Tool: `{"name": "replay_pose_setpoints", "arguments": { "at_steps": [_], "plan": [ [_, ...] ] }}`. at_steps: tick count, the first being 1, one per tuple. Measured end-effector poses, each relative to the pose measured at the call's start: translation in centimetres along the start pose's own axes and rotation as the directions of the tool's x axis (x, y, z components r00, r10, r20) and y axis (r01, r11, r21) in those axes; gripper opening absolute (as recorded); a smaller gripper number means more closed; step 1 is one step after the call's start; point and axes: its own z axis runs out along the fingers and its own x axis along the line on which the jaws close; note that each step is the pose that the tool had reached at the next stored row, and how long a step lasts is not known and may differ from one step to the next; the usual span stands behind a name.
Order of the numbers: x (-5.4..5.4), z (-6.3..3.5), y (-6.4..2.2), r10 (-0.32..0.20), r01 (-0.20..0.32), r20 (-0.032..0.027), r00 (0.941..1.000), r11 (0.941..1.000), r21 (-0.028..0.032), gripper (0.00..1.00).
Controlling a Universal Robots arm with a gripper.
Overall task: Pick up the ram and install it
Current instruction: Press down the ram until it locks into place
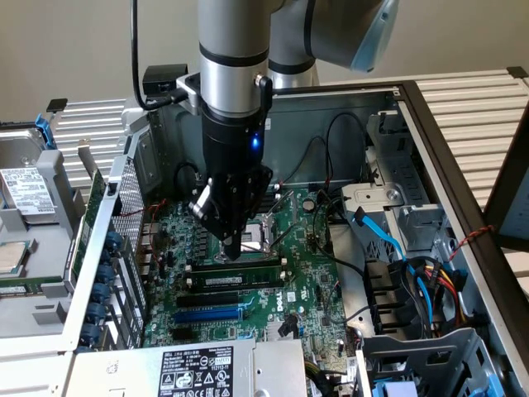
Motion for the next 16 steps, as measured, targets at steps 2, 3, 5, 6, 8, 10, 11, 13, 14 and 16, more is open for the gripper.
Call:
{"name": "replay_pose_setpoints", "arguments": {
  "at_steps": [2, 3, 5, 6, 8, 10, 11, 13, 14, 16],
  "plan": [
    [0.03, 0.02, -0.05, 0.017, -0.017, -0.0002, 0.9999, 0.9999, -0.0023, 0.1],
    [0.05, 0.02, -0.07, 0.025, -0.025, -0.0003, 0.9997, 0.9997, -0.0033, 0.1],
    [0.07, 0.04, -0.1, 0.042, -0.042, -0.0005, 0.9991, 0.9991, -0.0056, 0.1],
    [0.08, 0.05, -0.11, 0.052, -0.052, -0.0007, 0.9987, 0.9986, -0.0067, 0.1],
    [0.09, 0.05, -0.13, 0.069, -0.069, -0.0012, 0.9976, 0.9975, -0.0089, 0.1],
    [0.1, 0.06, -0.13, 0.092, -0.092, -0.0016, 0.9958, 0.9957, -0.0119, 0.1],
    [0.1, 0.06, -0.14, 0.102, -0.102, -0.0019, 0.9947, 0.9946, -0.0132, 0.1],
    [0.1, 0.07, -0.14, 0.127, -0.127, -0.0026, 0.9919, 0.9917, -0.0164, 0.1],
    [0.1, 0.08, -0.14, 0.14, -0.14, -0.003, 0.9901, 0.99, -0.018, 0.1],
    [0.1, 0.08, -0.14, 0.161, -0.162, -0.0037, 0.9869, 0.9867, -0.0207, 0.1]
  ]
}}
